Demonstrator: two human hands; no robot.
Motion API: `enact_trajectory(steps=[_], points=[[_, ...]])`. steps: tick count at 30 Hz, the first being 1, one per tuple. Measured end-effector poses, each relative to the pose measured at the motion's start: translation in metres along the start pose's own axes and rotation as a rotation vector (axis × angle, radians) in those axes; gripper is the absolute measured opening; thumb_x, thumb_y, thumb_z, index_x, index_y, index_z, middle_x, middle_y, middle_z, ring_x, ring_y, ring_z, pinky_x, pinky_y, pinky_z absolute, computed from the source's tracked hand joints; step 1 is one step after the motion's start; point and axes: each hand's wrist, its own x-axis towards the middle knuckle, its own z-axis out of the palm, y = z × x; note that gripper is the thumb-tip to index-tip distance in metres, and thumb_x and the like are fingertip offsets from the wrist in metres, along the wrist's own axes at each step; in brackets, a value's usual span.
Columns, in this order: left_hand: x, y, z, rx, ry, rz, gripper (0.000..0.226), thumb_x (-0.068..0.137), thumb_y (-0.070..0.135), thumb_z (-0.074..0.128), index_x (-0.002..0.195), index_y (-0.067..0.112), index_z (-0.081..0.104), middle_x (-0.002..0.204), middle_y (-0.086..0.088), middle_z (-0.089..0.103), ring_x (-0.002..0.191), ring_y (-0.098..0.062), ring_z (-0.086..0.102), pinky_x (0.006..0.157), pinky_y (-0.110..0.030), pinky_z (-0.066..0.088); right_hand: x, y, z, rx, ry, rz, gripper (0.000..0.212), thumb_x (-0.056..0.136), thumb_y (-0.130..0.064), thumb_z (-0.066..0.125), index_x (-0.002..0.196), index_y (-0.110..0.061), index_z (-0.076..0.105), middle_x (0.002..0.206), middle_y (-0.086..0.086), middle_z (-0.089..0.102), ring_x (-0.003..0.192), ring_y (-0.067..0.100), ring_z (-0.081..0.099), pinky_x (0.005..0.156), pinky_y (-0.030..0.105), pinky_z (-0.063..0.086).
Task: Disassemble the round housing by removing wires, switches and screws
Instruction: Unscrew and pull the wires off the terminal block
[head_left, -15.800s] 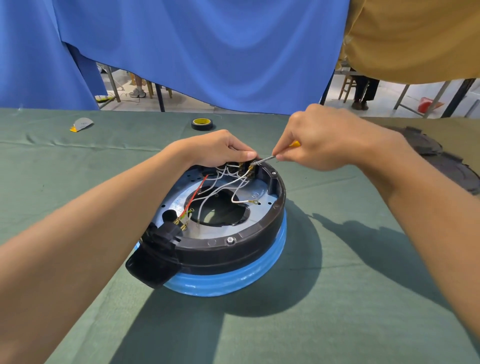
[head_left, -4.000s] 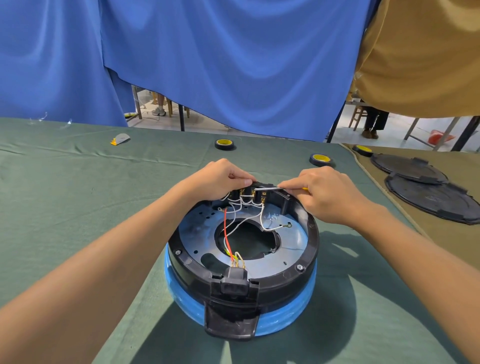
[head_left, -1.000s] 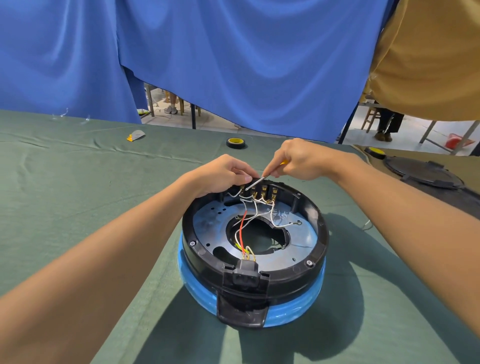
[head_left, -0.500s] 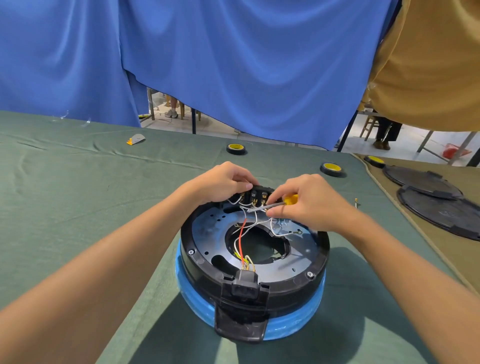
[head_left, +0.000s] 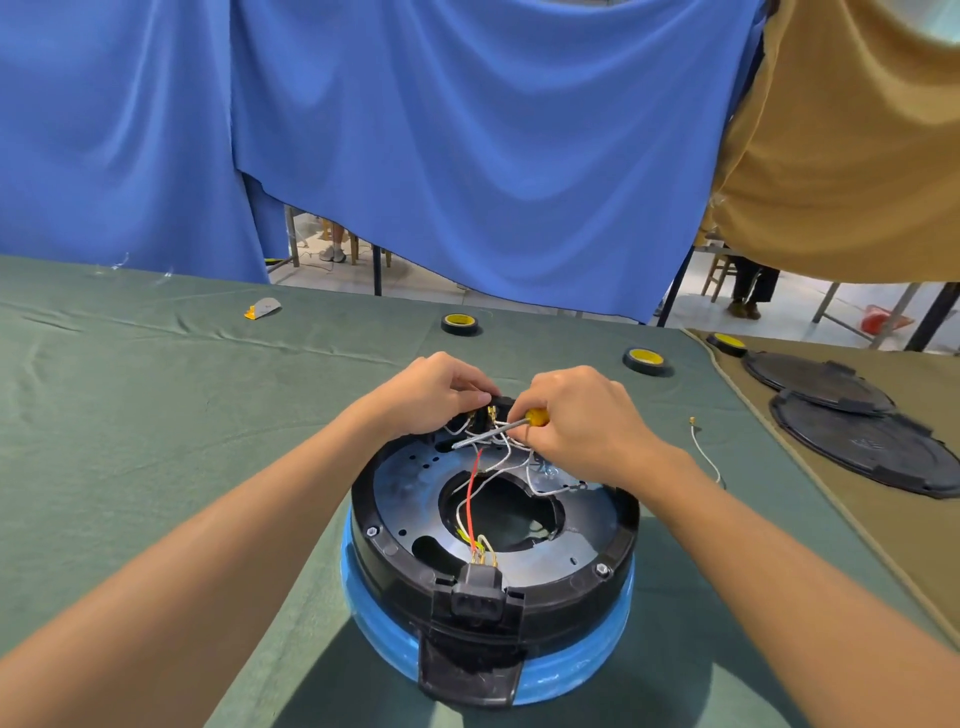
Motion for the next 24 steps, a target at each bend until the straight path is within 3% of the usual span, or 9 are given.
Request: enact_trajectory(steps=[3,5,8,11,15,18,21,24], points=[[0.002,-0.003,0.001,-0.021,0.023,0.005,0.016,0.096,0.023,0.061,0.104,0.028,0.075,0.094,0.009,0.073,0.083,-0.008,0.062,0.074,-0.022,0.047,-0.001,0.007,-0.017,0.092,0.063,0.05,0.011,0.084,-0.038,0.069,0.089,-0.031,0.076,0.085,-0.01,0.067,0.088,0.019,0.058,0.07,0.033,0.045],[0.002,-0.005,0.001,-0.036,0.025,0.0,0.017,0.096,0.024,0.061,0.105,0.03,0.075,0.093,0.01,0.073,0.072,-0.003,0.057,0.068,-0.02,0.042,0.0,0.017,-0.031,0.178,0.127,0.117,0.01,0.082,-0.038,0.072,0.083,-0.029,0.077,0.072,-0.013,0.064,0.078,0.014,0.056,0.069,0.031,0.045],[0.001,-0.004,0.001,-0.048,0.014,-0.009,0.018,0.097,0.024,0.061,0.107,0.03,0.074,0.101,0.008,0.073,0.082,-0.001,0.062,0.078,-0.024,0.046,0.0,0.04,-0.049,0.414,0.208,0.217,0.007,0.079,-0.028,0.078,0.076,-0.021,0.077,0.054,-0.009,0.055,0.053,0.005,0.044,0.055,0.021,0.035],[0.0,-0.004,0.0,-0.038,0.006,-0.016,0.02,0.097,0.024,0.06,0.11,0.029,0.074,0.106,0.007,0.073,0.096,-0.009,0.065,0.088,-0.027,0.048,-0.006,0.065,-0.057,0.56,0.241,0.301,0.006,0.078,-0.023,0.079,0.075,-0.018,0.077,0.059,0.01,0.059,0.057,0.011,0.045,0.059,0.026,0.036],[0.001,-0.003,0.0,-0.044,0.005,-0.024,0.02,0.097,0.024,0.06,0.11,0.03,0.074,0.106,0.008,0.074,0.097,-0.008,0.064,0.089,-0.027,0.047,-0.014,0.103,-0.044,0.411,0.205,0.383,0.008,0.077,-0.023,0.079,0.071,-0.025,0.075,0.053,-0.014,0.059,0.054,0.002,0.048,0.054,0.023,0.034],[0.002,-0.005,0.001,-0.043,0.016,-0.027,0.019,0.097,0.025,0.061,0.108,0.031,0.074,0.103,0.012,0.073,0.096,-0.005,0.065,0.089,-0.025,0.046,-0.019,0.135,-0.022,0.231,0.07,0.452,0.004,0.079,-0.029,0.078,0.078,-0.025,0.077,0.068,-0.006,0.067,0.065,0.011,0.054,0.056,0.025,0.041],[0.003,-0.006,0.001,-0.045,0.018,-0.03,0.019,0.096,0.025,0.061,0.108,0.032,0.074,0.104,0.013,0.073,0.098,-0.003,0.065,0.09,-0.024,0.046,-0.023,0.161,0.001,0.034,-0.132,0.507,0.01,0.083,-0.039,0.072,0.084,-0.03,0.077,0.079,-0.006,0.07,0.082,0.019,0.06,0.072,0.035,0.053],[0.003,-0.006,0.001,-0.055,0.019,-0.028,0.018,0.096,0.024,0.062,0.106,0.033,0.074,0.102,0.015,0.072,0.097,0.0,0.064,0.087,-0.02,0.044,-0.022,0.175,0.019,-0.037,-0.157,0.562,0.012,0.084,-0.045,0.069,0.085,-0.035,0.075,0.093,-0.005,0.072,0.092,0.02,0.058,0.072,0.034,0.049]])
